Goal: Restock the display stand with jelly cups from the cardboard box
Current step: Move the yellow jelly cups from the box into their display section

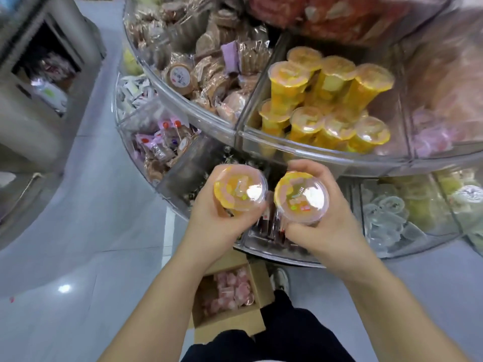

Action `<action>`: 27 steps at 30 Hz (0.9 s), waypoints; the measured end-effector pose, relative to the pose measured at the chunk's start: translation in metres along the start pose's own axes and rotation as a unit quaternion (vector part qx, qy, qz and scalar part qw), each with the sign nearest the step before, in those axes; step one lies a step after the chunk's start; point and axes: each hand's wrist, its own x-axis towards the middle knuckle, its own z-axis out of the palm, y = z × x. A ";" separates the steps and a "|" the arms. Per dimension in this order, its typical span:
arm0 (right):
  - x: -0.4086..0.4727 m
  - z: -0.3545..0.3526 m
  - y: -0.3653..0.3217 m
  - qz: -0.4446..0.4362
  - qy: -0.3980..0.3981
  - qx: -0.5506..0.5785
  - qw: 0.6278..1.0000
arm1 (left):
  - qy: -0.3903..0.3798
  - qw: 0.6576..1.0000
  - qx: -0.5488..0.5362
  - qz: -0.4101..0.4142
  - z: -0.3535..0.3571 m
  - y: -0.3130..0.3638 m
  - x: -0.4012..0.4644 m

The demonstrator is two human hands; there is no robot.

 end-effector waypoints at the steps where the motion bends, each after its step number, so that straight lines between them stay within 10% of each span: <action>1: 0.003 -0.007 -0.004 -0.001 0.003 0.015 1.000 | -0.001 1.000 -0.005 0.010 0.006 0.004 0.006; 27: 0.112 -0.078 0.005 -0.020 0.101 -0.126 0.987 | 0.087 0.990 0.108 0.014 0.053 0.019 0.087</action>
